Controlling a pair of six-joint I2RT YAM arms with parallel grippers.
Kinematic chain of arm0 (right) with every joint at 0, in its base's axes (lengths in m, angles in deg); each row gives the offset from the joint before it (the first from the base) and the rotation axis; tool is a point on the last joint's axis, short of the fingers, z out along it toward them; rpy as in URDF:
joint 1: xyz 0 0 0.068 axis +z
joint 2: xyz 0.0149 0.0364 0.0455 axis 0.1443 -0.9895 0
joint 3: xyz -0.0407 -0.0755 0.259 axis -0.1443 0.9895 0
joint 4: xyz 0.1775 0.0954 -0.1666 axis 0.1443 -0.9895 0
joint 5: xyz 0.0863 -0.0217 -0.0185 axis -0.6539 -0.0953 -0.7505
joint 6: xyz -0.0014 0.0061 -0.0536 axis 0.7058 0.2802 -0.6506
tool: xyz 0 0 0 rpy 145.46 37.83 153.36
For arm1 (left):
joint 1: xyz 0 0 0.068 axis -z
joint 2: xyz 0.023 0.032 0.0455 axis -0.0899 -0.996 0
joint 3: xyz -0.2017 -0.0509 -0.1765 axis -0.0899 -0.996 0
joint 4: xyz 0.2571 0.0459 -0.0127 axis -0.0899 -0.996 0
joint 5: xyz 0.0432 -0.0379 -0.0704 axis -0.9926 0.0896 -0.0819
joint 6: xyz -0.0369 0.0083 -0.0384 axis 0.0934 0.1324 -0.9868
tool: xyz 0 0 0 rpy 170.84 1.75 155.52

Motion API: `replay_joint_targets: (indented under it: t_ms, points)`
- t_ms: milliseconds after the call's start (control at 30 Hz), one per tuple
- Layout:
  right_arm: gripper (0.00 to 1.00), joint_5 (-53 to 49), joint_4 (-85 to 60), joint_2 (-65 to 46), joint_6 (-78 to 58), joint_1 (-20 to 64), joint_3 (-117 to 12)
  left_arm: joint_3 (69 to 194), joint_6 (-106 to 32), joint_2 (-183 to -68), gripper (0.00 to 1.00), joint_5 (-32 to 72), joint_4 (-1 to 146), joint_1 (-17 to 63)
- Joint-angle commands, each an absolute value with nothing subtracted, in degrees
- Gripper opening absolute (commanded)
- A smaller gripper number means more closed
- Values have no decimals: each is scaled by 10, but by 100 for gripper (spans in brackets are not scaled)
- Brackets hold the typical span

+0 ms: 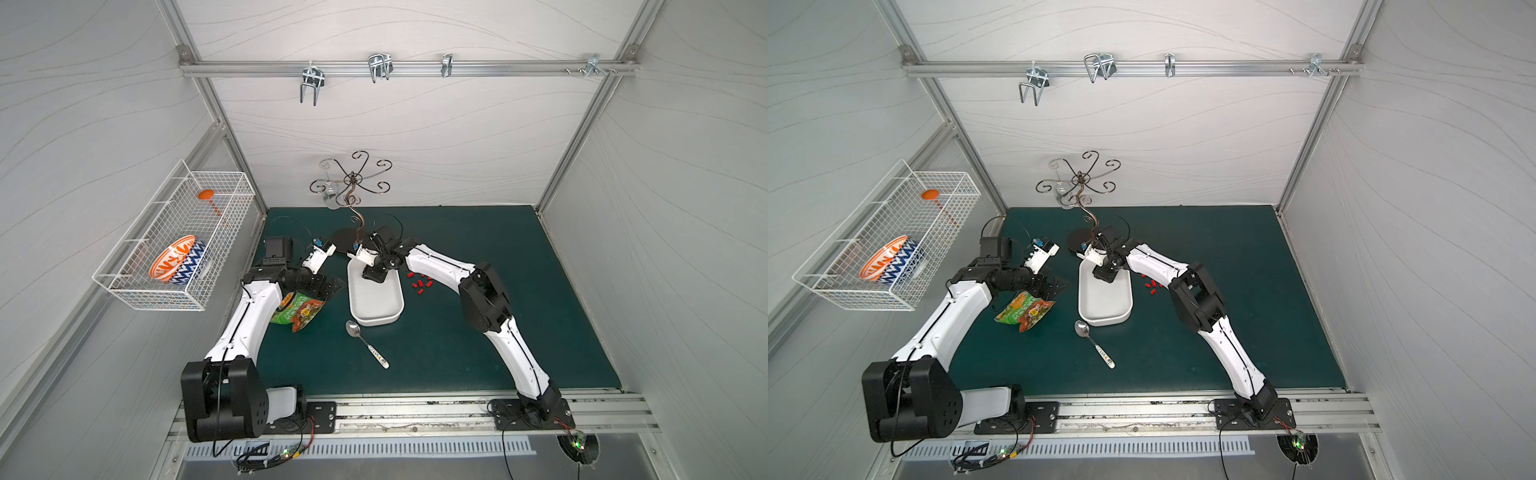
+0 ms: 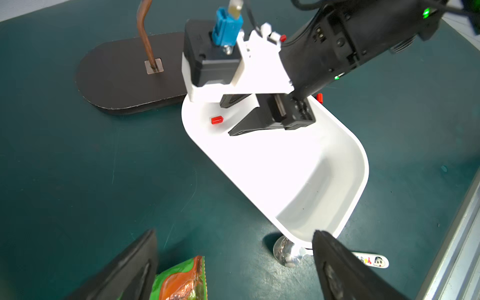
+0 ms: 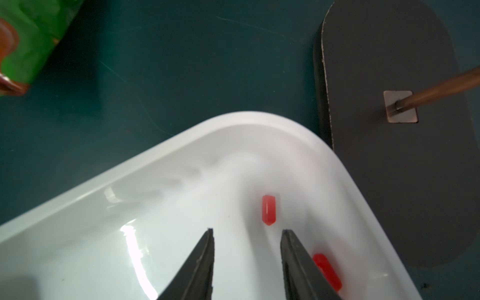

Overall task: Take the screw protection sleeves out of the storage box
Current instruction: Pick up the screw protection sleeve from the storage box.

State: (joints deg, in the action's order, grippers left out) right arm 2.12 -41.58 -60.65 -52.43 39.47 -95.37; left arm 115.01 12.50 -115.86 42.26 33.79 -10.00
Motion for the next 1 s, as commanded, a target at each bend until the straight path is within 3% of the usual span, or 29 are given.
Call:
replay_joint_targets:
  t_ms: [0,500,967]
  points:
    - [43,41,-414,-634,-529,399,-976,1150,118,-1147,96,418,361,-102]
    - [37,73,-418,-688,-542,402,-1021,1152,120,-1141,96,418,356,-103]
    - [10,64,-434,-665,-540,402,-1024,1152,121,-1137,96,420,355,-103]
